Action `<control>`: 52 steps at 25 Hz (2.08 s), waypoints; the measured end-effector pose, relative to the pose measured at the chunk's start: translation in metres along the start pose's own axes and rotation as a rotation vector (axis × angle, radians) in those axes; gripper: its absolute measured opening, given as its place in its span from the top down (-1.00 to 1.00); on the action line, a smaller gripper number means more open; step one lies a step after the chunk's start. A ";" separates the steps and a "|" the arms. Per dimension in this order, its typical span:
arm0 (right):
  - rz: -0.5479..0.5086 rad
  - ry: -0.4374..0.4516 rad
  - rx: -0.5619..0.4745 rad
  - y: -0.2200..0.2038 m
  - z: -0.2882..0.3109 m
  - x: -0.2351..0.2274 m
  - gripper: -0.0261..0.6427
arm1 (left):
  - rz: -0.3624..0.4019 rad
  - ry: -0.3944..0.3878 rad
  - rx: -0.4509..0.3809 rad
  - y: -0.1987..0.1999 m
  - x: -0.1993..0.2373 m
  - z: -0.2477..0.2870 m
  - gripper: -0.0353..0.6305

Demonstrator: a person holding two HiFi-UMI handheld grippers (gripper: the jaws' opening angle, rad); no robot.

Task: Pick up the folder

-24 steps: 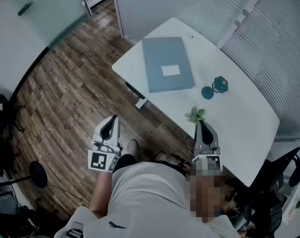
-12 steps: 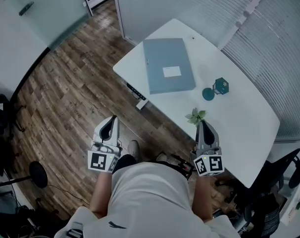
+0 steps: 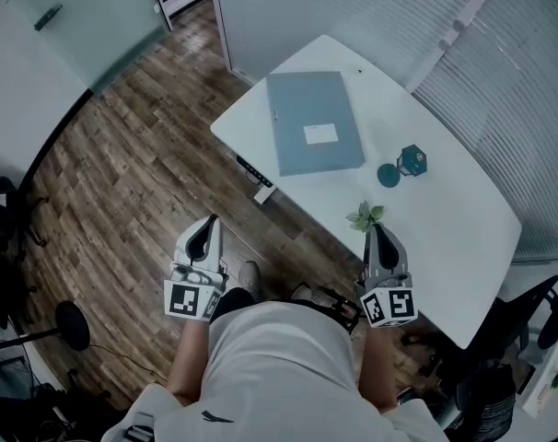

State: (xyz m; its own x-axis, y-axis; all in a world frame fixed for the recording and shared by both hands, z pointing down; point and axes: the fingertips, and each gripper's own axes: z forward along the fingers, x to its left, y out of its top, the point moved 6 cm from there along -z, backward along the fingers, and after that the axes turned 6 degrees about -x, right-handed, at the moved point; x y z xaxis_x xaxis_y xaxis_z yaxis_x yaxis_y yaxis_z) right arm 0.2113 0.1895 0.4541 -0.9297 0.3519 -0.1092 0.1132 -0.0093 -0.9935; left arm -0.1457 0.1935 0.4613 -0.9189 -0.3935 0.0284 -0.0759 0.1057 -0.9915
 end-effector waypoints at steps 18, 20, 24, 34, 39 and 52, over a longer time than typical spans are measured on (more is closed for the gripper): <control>-0.064 -0.097 0.023 0.011 0.050 0.016 0.92 | -0.119 -0.082 -0.030 0.003 0.061 0.039 0.89; -0.063 -0.118 0.013 0.014 0.060 0.018 0.92 | -0.122 -0.099 -0.032 0.002 0.072 0.046 0.89; -0.085 -0.143 0.009 0.015 0.078 0.027 0.92 | -0.119 -0.125 -0.014 -0.002 0.095 0.059 0.89; -0.115 -0.147 0.028 0.016 0.119 0.008 0.92 | -0.092 -0.111 0.006 -0.011 0.117 0.106 0.89; -0.131 -0.094 0.052 0.019 0.141 -0.018 0.92 | -0.076 -0.062 0.013 -0.010 0.108 0.131 0.89; -0.074 0.018 0.068 0.013 0.173 -0.067 0.92 | -0.032 -0.025 0.052 -0.005 0.070 0.172 0.89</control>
State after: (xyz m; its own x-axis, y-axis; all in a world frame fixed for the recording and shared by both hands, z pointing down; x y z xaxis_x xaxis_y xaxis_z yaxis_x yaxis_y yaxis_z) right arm 0.2142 0.0037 0.4430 -0.9280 0.3710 -0.0355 0.0197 -0.0462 -0.9987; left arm -0.1427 0.0085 0.4468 -0.9063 -0.4187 0.0573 -0.0839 0.0455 -0.9954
